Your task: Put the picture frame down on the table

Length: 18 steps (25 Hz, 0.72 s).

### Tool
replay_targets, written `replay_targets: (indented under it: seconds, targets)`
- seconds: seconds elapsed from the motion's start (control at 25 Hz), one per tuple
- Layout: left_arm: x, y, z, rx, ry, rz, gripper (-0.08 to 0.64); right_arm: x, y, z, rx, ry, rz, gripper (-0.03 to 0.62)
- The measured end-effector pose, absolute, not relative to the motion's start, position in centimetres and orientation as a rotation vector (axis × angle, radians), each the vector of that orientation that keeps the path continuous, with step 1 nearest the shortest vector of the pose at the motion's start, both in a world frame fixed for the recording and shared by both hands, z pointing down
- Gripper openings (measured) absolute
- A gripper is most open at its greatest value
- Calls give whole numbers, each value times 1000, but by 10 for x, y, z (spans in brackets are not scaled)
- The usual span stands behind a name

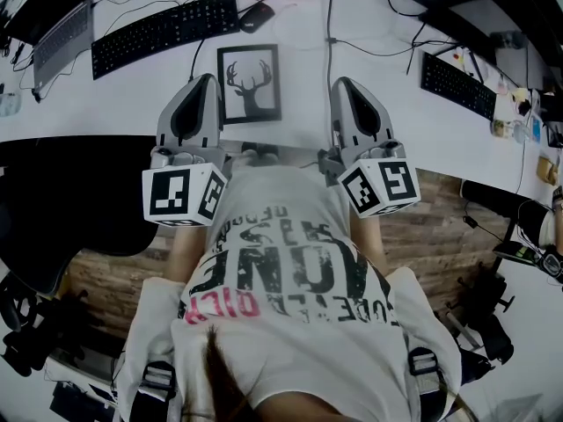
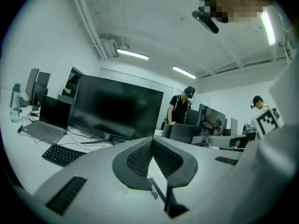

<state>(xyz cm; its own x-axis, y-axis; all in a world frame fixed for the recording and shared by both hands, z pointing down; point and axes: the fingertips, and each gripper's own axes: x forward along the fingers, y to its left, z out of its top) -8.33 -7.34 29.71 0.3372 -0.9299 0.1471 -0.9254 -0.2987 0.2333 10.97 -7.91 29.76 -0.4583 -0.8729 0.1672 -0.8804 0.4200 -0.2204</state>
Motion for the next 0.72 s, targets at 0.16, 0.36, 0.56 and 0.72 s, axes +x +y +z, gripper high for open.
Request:
replay_targets:
  seconds: [0.16,0.36,0.56,0.72]
  targets:
    - [-84,-73,298,2323,-1665,-26,3,108,-78,298,1602,-2626,415,-2]
    - [-86,-74,299,2317,-1664,-23,3,106,-79,298,1583,-2626,389,-2]
    - [-86,-75,301,2311,-1652,-25,3,105,-80,298,1583,-2618,387,-2]
    - [-89,-76,302,2301,-1654,-27,3,105,-83,295,1578,-2620,369,-2]
